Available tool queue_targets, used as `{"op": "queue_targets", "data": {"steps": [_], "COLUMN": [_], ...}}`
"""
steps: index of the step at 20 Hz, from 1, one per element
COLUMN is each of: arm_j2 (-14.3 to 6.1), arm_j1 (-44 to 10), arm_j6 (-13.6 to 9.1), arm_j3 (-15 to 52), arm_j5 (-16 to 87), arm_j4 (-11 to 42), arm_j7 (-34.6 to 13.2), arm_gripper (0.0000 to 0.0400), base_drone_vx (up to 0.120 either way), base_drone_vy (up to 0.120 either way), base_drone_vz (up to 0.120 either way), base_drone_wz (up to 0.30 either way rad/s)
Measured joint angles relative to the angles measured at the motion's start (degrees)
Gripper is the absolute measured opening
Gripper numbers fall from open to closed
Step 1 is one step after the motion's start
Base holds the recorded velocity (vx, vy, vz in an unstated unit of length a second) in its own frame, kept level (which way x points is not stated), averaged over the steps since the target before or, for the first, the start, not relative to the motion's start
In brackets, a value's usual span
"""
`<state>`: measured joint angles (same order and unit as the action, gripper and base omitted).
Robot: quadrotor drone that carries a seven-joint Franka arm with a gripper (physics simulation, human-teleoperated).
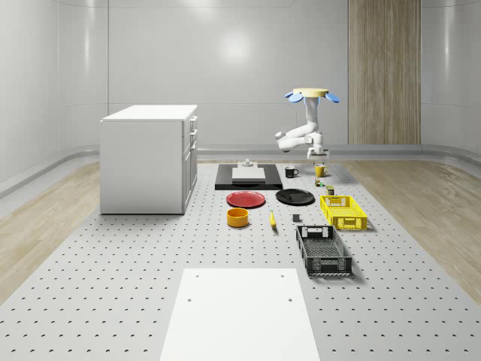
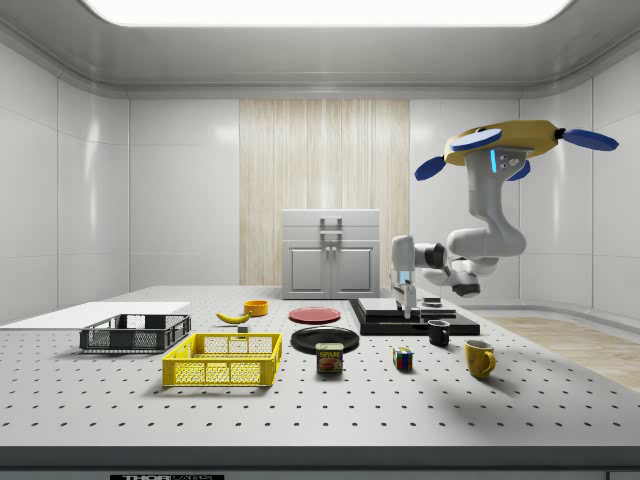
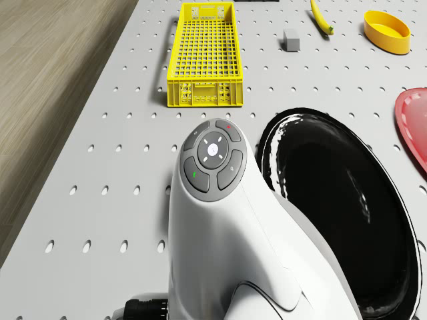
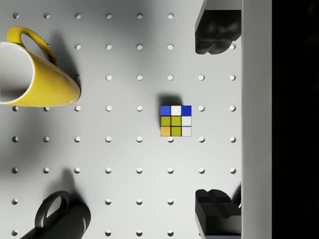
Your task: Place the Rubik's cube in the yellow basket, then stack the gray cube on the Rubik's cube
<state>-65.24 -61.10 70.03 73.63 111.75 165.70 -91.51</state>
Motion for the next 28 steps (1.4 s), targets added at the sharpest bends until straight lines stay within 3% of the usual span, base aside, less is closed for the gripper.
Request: {"op": "queue_targets", "data": {"steps": [21,28], "arm_j2": [-5.73,-7.64], "arm_j1": [-1.94,-2.66], "arm_j6": [5.2,7.46], "arm_j3": [1.75,0.45], "arm_j5": [-2.95,-2.15], "arm_j4": [-0.4,-0.72], "arm_j7": [-1.82,-2.46], "arm_gripper": [0.04,0.04], "base_drone_vx": [0.0,0.0], "base_drone_vy": [-0.01,0.0], "base_drone_vz": [-0.12,-0.006], "base_drone_wz": [0.0,0.0]}}
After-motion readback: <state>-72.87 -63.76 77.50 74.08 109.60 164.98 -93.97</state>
